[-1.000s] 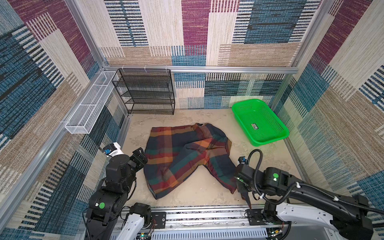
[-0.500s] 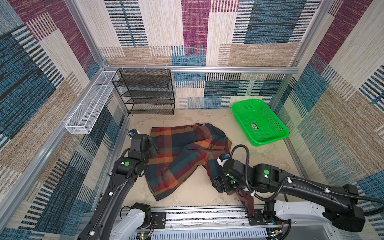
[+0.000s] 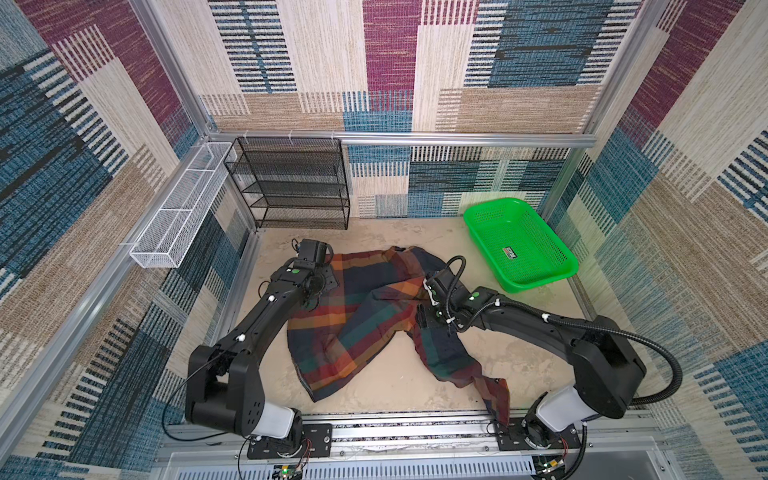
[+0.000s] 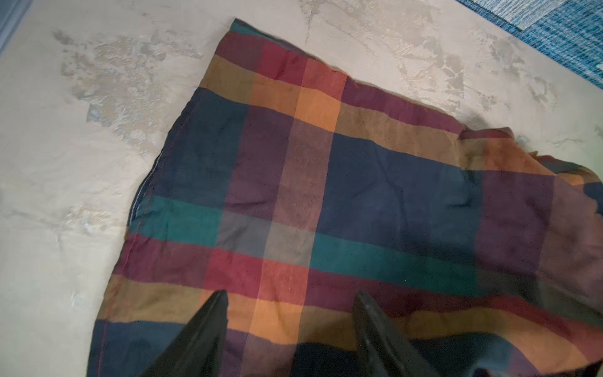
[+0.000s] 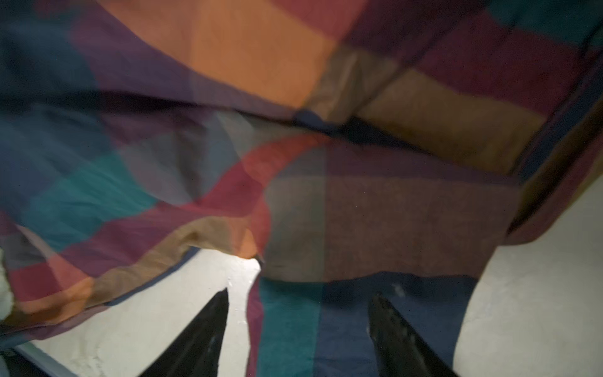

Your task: Fold and stack the long sleeve shirts

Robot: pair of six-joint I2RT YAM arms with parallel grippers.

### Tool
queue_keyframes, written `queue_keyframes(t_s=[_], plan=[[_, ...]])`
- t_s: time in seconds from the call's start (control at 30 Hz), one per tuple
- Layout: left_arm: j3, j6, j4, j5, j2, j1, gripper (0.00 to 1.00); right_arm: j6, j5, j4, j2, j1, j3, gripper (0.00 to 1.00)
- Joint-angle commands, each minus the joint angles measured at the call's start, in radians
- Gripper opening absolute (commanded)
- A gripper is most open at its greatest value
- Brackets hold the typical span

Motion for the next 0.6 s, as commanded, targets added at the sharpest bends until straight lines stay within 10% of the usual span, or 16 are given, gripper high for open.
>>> queue_keyframes(t_s=[0.0,0.2,0.57], plan=[[0.054,0.018,-0.002,0.026,0.079,0.001,0.64,0.044,-0.043,0.118,-0.010,0.001,-0.111,0.67],[0.146,0.008,-0.018,0.063,0.215,0.001,0.63,0.146,-0.098,0.175,-0.097,0.053,-0.321,0.63],[0.261,0.011,-0.050,0.087,0.363,0.007,0.62,0.499,-0.065,0.012,-0.227,0.488,-0.319,0.65]])
